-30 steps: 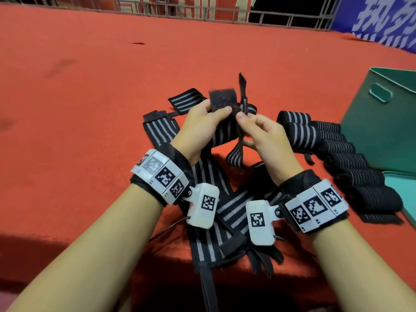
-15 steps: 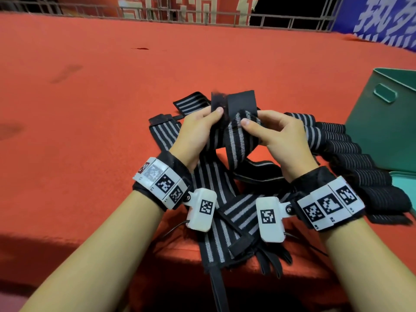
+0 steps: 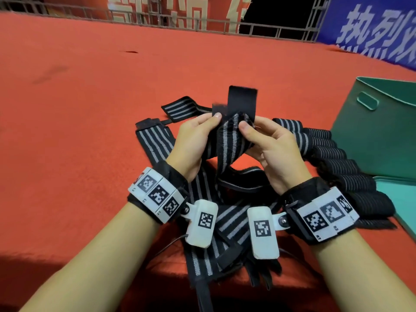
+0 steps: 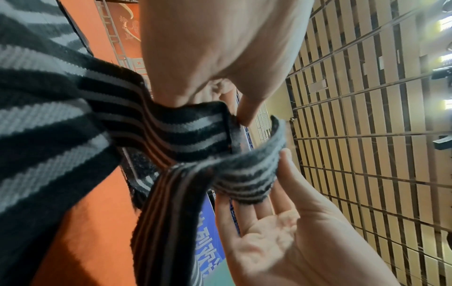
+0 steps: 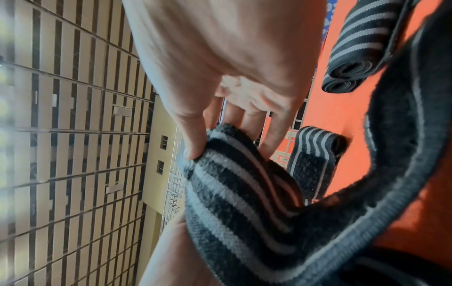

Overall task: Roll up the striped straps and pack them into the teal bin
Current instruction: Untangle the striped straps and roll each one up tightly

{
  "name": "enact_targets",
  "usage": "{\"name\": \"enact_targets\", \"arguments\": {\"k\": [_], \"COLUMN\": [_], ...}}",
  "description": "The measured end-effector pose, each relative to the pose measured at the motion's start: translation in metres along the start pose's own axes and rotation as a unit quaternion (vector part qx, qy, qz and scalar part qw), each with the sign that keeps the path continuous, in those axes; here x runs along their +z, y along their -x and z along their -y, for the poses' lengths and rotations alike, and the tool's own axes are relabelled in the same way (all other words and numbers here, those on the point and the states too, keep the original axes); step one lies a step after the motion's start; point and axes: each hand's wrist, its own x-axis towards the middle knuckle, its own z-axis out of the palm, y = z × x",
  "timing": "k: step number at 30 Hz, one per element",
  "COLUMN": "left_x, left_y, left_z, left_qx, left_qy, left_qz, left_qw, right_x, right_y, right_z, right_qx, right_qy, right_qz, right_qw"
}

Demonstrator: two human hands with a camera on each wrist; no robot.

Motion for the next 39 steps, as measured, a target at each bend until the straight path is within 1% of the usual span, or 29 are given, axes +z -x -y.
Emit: {"name": "enact_targets", "arguments": {"k": [3,9,16,21,24,26,28,30,31,34,36,39], "left_x": [0.006,0.006,0.008,0.008,0.009,0.01,0.009,0.009,0.01,0.011,0.01,0.007], "left_y": [0.002,0.004,0.006,0.006,0.006,0.005,0.004,0.004,0.005,0.005,0.004,0.004], "left_z": [0.0,-0.002,-0.002,0.003,0.004,0.003,0.002,-0.002,-0.004,-0.012,-0.017,-0.021], "left_qx": [-0.006,-0.01,-0.035,0.01,0.016,0.018,0.026,0.04,0.045,0.063,0.075,0.09], "left_qy": [-0.007,0.027,0.055,0.013,0.012,0.006,-0.002,-0.005,-0.007,-0.016,-0.02,-0.029], "left_qz": [0.014,-0.005,-0.008,-0.016,-0.01,-0.007,-0.001,0.007,0.01,0.026,0.03,0.023], "left_qw": [1.0,1.0,0.998,1.0,1.0,1.0,1.0,0.999,0.999,0.998,0.997,0.995], "right_x": [-0.001,0.007,0.007,0.007,0.007,0.007,0.007,0.006,0.005,0.005,0.001,-0.002], "right_y": [-0.001,-0.005,-0.006,-0.001,0.0,-0.001,-0.002,-0.003,-0.002,-0.002,-0.004,-0.004], "right_z": [-0.002,-0.008,-0.012,-0.014,-0.012,-0.012,-0.014,-0.014,-0.012,0.0,0.005,0.006], "right_qx": [0.006,0.041,0.032,0.041,0.041,0.044,0.027,-0.003,-0.012,-0.023,-0.026,-0.035], "right_qy": [0.01,0.014,0.037,0.05,0.054,0.065,0.102,0.179,0.205,0.226,0.238,0.24], "right_qz": [0.007,-0.01,-0.047,-0.042,-0.041,-0.052,-0.08,-0.097,-0.086,0.013,0.066,0.11], "right_qw": [1.0,0.999,0.998,0.997,0.997,0.996,0.991,0.979,0.975,0.974,0.969,0.964]}}
